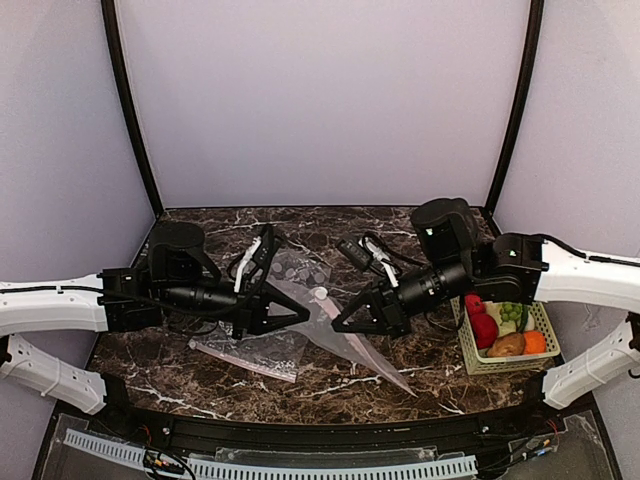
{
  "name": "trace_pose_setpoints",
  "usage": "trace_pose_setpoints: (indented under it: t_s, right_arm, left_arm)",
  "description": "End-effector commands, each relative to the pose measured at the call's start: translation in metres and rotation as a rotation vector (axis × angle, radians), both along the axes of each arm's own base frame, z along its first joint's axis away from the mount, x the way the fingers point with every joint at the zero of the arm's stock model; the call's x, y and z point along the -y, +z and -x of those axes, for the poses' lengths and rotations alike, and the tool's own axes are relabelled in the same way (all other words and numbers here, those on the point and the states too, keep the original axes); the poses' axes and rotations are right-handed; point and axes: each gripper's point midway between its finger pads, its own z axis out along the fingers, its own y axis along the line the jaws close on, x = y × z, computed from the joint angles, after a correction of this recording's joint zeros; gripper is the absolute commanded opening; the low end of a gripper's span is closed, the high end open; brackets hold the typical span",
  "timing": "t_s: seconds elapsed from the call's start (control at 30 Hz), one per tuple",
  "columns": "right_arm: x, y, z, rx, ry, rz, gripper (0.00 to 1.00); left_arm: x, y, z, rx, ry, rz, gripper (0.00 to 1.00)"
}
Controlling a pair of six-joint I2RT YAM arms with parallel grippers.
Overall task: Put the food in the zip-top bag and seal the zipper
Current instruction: Pass from the right arm to the left
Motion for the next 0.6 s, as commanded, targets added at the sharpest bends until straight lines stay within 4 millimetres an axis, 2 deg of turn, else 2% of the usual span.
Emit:
trace_pose_setpoints:
  t_s: [0.0, 0.1, 0.13, 0.2, 0.27, 0.33, 0.43, 0.57]
  right_arm:
    - [0.004, 0.016, -0.004, 0.026, -0.03, -0.053, 0.16]
    - [0.012, 0.023, -0.011, 0.054, -0.086, -0.047, 0.5]
    - [0.015, 0.024, -0.015, 0.069, -0.113, -0.037, 0.58]
    - [0.022, 0.027, -0.023, 0.099, -0.172, -0.014, 0.67]
    - [0.027, 0.03, -0.029, 0.136, -0.223, 0.003, 0.73]
    - [0.028, 0.035, -0.03, 0.164, -0.246, 0.005, 0.74]
    - [0.023, 0.042, -0.029, 0.204, -0.268, 0.005, 0.73]
    - [0.011, 0.041, -0.037, 0.231, -0.334, 0.035, 0.66]
  left_arm:
    - [-0.001, 0.001, -0.004, 0.005, 0.035, 0.001, 0.01]
    - [-0.004, -0.001, -0.01, -0.002, 0.079, -0.016, 0.01]
    - [-0.006, -0.003, -0.013, -0.009, 0.104, -0.031, 0.01]
    - [-0.008, -0.006, -0.017, -0.018, 0.136, -0.051, 0.01]
    - [-0.009, -0.007, -0.019, -0.028, 0.149, -0.058, 0.01]
    - [-0.01, -0.007, -0.019, -0.036, 0.154, -0.06, 0.01]
    - [-0.01, -0.006, -0.018, -0.039, 0.148, -0.054, 0.01]
    - [-0.011, -0.007, -0.017, -0.033, 0.148, -0.054, 0.01]
